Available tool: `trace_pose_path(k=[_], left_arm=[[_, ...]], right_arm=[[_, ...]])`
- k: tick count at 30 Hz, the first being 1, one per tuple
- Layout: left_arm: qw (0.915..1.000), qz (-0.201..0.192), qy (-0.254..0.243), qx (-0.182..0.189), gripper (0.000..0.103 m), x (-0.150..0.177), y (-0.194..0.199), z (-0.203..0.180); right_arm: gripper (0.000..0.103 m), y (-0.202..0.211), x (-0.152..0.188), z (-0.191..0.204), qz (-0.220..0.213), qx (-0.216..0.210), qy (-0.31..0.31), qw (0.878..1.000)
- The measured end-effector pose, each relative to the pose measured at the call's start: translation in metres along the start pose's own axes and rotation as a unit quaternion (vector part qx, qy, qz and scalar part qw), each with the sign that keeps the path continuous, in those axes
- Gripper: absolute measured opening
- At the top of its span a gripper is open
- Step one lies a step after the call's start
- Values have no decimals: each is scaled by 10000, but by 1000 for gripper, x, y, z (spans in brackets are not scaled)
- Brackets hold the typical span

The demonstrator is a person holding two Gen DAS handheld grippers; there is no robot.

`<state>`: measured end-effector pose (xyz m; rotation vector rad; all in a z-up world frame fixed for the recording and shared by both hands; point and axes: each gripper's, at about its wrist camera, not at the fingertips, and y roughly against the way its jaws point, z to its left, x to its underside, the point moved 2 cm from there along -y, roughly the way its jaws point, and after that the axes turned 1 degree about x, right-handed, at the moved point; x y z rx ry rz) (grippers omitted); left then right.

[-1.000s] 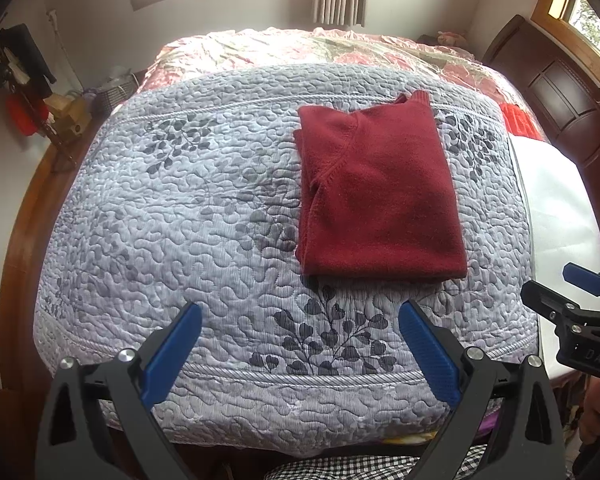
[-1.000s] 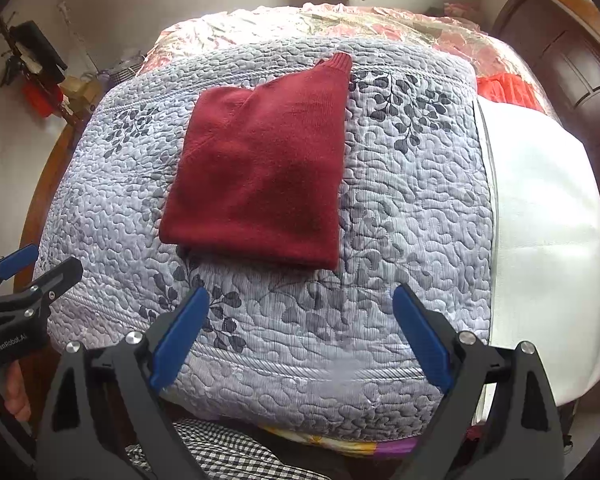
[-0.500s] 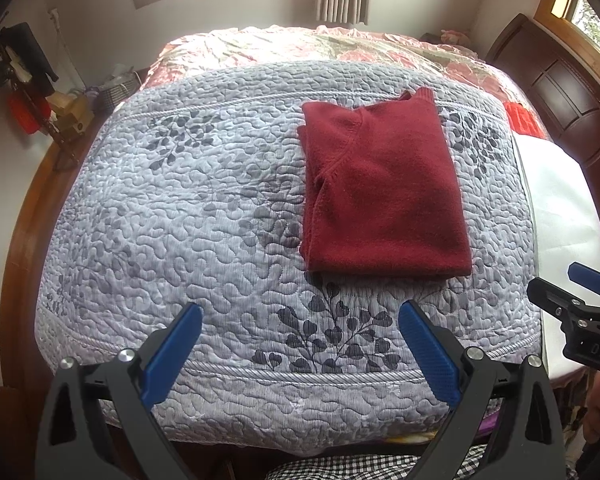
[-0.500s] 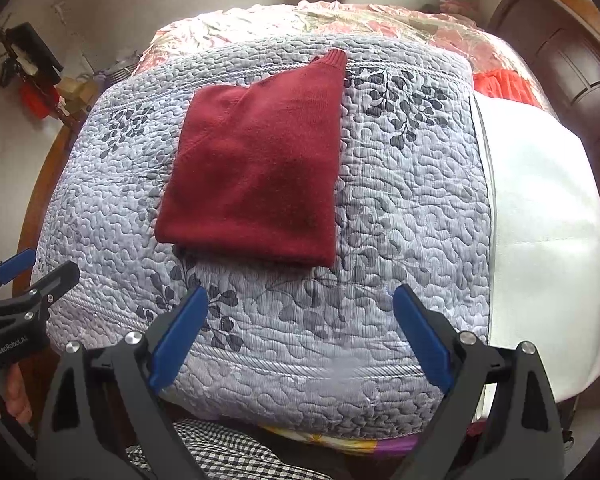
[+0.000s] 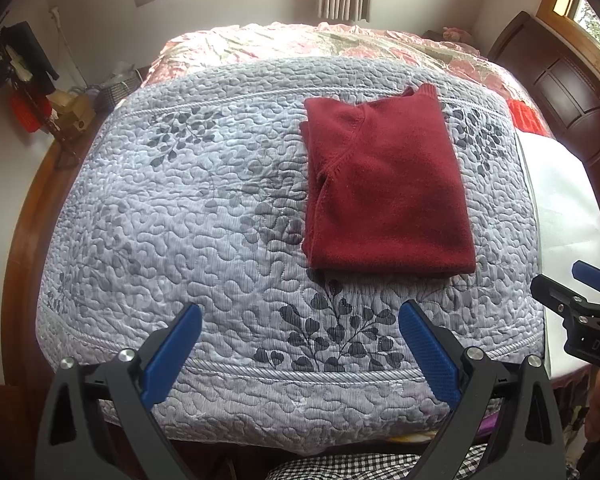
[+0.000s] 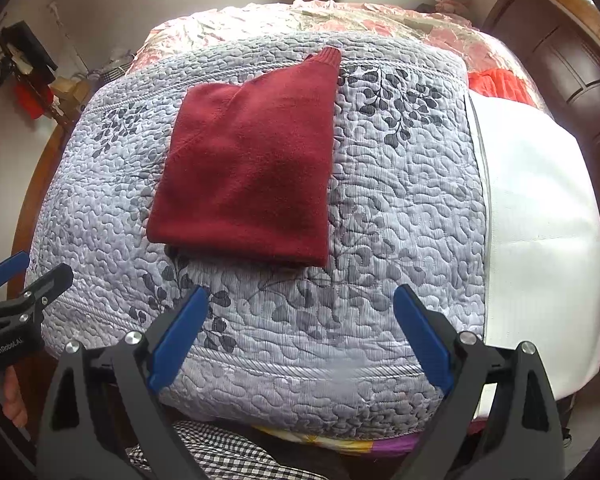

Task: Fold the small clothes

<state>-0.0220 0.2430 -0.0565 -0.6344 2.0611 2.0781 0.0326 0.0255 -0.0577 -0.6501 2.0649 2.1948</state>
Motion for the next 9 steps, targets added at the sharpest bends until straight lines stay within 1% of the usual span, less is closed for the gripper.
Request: trace_pose_path(k=[1,9], left_arm=[[10000,-2,1,2,99,0,0,0],[10000,-31,-24,-33,99,-1,0,1]], right_arm=[[94,-1,0,1,29,-1,9,10000],[95,-1,0,3,43,59,36,10000]])
